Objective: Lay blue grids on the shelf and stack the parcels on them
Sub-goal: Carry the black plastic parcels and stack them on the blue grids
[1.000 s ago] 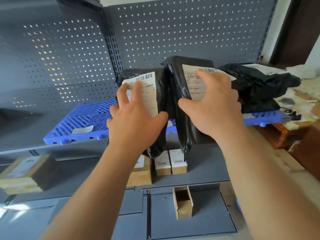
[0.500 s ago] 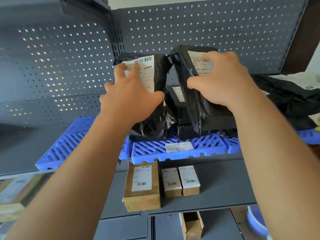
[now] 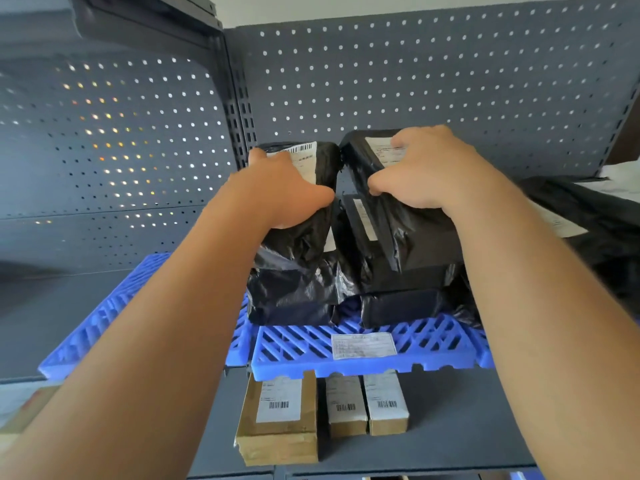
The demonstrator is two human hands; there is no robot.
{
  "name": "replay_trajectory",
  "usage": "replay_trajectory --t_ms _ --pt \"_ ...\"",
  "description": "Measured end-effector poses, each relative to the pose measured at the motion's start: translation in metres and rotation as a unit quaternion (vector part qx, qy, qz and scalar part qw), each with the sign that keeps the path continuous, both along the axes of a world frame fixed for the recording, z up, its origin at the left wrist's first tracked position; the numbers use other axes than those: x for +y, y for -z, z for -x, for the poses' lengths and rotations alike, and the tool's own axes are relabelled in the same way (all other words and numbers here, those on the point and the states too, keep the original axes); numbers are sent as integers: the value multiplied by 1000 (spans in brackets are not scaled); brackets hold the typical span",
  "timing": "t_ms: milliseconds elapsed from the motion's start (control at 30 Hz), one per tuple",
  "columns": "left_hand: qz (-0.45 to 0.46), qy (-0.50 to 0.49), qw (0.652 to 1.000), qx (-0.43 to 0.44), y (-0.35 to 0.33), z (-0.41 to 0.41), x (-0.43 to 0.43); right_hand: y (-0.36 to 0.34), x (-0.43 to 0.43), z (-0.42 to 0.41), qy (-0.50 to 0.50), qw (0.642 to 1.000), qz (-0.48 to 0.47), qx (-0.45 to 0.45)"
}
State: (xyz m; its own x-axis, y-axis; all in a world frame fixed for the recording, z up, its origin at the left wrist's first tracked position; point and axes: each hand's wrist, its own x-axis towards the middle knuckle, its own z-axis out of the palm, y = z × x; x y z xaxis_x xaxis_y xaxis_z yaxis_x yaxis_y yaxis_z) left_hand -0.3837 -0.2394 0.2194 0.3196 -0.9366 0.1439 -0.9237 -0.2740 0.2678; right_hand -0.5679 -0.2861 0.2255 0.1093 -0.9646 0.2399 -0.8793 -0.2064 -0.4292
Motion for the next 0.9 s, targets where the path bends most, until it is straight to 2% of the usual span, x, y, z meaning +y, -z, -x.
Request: replay_trajectory --t_ms 167,400,633,900 --pt "-40 -11 999 -23 -1 3 -17 -1 -19 -10 -19 998 -30 54" --pt "8 21 999 32 4 4 -30 3 -31 -15 -64 993 -74 58" --pt "77 23 996 49 2 6 -31 -2 -28 -11 -80 996 -31 8" --pt "92 19 995 32 1 16 -23 -3 -19 -8 -98 995 9 -13"
